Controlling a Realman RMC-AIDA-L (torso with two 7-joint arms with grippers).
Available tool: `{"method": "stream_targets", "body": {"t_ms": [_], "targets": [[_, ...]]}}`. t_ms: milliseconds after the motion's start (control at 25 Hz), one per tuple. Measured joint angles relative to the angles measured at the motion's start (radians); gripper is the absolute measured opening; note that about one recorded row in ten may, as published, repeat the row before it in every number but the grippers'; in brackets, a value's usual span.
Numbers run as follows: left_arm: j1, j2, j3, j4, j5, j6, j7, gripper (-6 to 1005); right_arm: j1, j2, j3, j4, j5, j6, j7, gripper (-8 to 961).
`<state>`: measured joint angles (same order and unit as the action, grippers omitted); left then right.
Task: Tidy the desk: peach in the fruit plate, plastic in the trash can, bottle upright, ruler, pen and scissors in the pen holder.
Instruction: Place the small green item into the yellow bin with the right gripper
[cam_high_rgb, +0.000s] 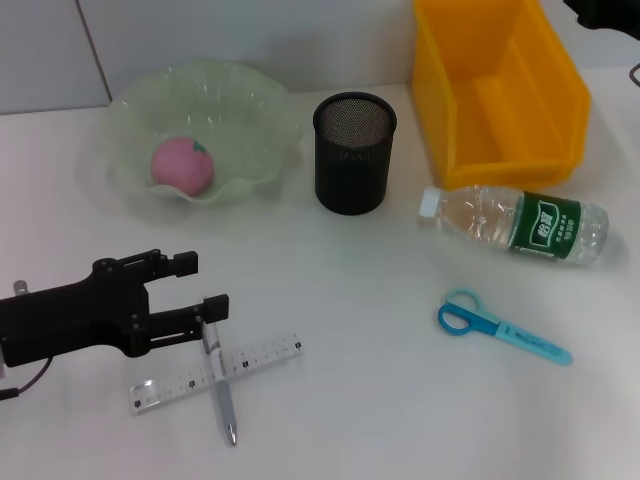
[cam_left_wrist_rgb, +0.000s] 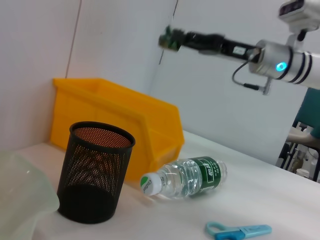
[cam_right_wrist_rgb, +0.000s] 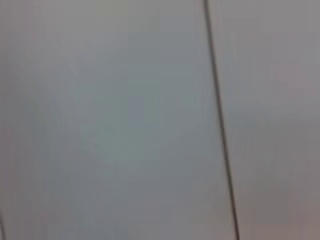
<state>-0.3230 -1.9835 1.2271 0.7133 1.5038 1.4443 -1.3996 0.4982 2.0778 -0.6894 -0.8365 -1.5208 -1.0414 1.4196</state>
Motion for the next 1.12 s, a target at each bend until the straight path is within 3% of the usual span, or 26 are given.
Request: {"method": "stream_targets", "body": {"t_ms": [320, 600, 840, 1120], "targets": [[-0.005, -0.003, -0.001, 0.0, 0.001, -0.001, -0.001, 777, 0.05, -0.004, -0.073, 0.007, -0.248, 0.163, 0.111, 217], [-0.005, -0.005, -0.003, 0.0, 0.001, -0.001, 0.001, 777, 0.095, -0.004, -0.093, 0.024, -0.442, 0.199, 0.235, 159], [-0.005, -0.004, -0.003, 0.0, 0.001, -0.001, 0.003, 777, 0.105, -0.008, -0.093, 0.035, -0.5, 0.199, 0.279, 121], [-0.005, -0.004, -0.003, 0.0, 0.001, -0.001, 0.004, 777, 0.106, -0.009, -0.093, 0.034, -0.502, 0.195, 0.303, 144]]}}
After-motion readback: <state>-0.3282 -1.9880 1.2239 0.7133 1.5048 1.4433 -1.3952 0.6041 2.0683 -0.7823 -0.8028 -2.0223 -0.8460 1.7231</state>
